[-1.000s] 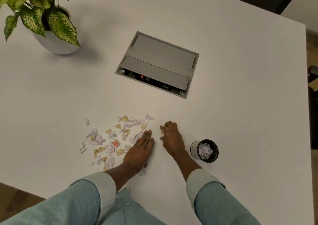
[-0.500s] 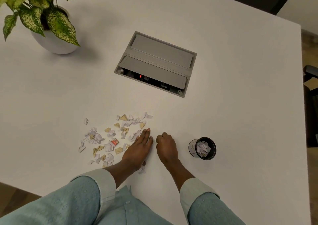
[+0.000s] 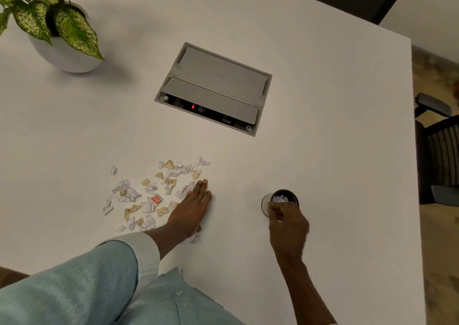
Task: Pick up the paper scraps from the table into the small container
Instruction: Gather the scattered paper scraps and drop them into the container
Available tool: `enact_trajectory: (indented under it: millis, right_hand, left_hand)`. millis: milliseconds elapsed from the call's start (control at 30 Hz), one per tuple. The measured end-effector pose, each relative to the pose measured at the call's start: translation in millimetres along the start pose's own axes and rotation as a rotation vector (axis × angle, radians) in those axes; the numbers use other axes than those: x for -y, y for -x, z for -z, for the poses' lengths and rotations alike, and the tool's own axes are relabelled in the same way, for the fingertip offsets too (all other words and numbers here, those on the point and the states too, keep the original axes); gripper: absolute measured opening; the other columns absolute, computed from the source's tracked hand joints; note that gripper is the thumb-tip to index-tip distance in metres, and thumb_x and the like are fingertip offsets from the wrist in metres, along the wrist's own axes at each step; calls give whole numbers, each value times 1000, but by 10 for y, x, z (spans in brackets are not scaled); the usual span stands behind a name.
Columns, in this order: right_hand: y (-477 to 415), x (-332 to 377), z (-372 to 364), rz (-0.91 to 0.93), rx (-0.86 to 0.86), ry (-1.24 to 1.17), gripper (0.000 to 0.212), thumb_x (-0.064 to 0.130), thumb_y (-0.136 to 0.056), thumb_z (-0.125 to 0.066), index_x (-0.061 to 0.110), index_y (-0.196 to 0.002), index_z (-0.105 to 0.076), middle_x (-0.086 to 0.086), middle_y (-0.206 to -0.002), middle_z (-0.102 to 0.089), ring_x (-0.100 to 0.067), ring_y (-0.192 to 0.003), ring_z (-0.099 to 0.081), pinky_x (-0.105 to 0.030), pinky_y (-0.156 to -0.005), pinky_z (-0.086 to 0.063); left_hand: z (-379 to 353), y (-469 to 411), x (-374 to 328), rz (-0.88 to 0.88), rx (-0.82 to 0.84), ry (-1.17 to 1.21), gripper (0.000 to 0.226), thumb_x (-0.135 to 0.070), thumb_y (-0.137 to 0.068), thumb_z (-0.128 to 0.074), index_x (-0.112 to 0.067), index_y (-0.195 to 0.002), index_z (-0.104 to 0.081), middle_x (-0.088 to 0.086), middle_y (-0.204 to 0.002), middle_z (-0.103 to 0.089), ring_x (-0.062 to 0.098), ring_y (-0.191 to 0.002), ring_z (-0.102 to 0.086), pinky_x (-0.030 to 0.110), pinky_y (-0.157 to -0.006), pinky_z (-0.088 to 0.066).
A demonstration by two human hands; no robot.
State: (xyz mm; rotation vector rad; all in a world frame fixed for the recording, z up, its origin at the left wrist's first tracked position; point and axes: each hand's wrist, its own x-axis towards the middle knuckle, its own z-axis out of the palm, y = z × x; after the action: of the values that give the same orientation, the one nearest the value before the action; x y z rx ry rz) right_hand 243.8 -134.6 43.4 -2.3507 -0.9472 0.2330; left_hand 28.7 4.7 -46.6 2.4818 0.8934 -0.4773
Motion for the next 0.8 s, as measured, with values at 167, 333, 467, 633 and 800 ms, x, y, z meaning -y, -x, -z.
enact_trajectory:
  millis: [167, 333, 467, 633, 800]
  right_hand:
    - [-143, -198, 160, -57, -80, 77, 12, 2, -87, -74, 11, -95, -78, -7, -93, -70, -26, -75, -69, -30, -69, -52]
    - [-144, -128, 119, -74, -75, 65, 19, -3, -91, -64, 7, -102, -76, -10, -102, -73, -30, -87, -70, -27, -77, -46]
    - [43, 58, 64, -3, -69, 15, 18, -1, -90, -66, 12, -97, -75, -3, -100, -74, -24, -89, -70, -25, -78, -47]
    - [481, 215, -226, 76, 180, -66, 17, 9, -90, -69, 19, -102, -76, 4, -99, -73, -14, -86, -69, -35, -80, -57]
    - [890, 296, -622, 123, 429, -72, 24, 24, -87, -76, 26, -111, -72, 9, -98, -66, -4, -73, -65, -33, -74, -60]
  left_hand:
    - [-1, -18, -2, 4, 22, -42, 111, -16, -86, -80, -1, -161, 0, 22, -166, 26, 36, -157, 19, 41, -129, -16]
    - [-48, 5, 30, 18, 32, -34, 113, -25, -87, -80, -3, -161, 3, 19, -165, 30, 34, -156, 22, 41, -130, -11]
    - [43, 3, 37, 36, 75, 40, 102, -29, -92, -73, -5, -162, -3, 15, -169, 24, 30, -158, 16, 41, -129, -17]
    - [292, 65, 24, 105, 41, 230, 68, -31, -98, -64, -14, -156, -32, 14, -163, -34, 32, -149, -36, 44, -114, -43]
    - [221, 478, 203, 88, -134, 349, 37, -35, -99, -64, -21, -133, -59, 5, -131, -63, 24, -121, -58, 37, -99, -50]
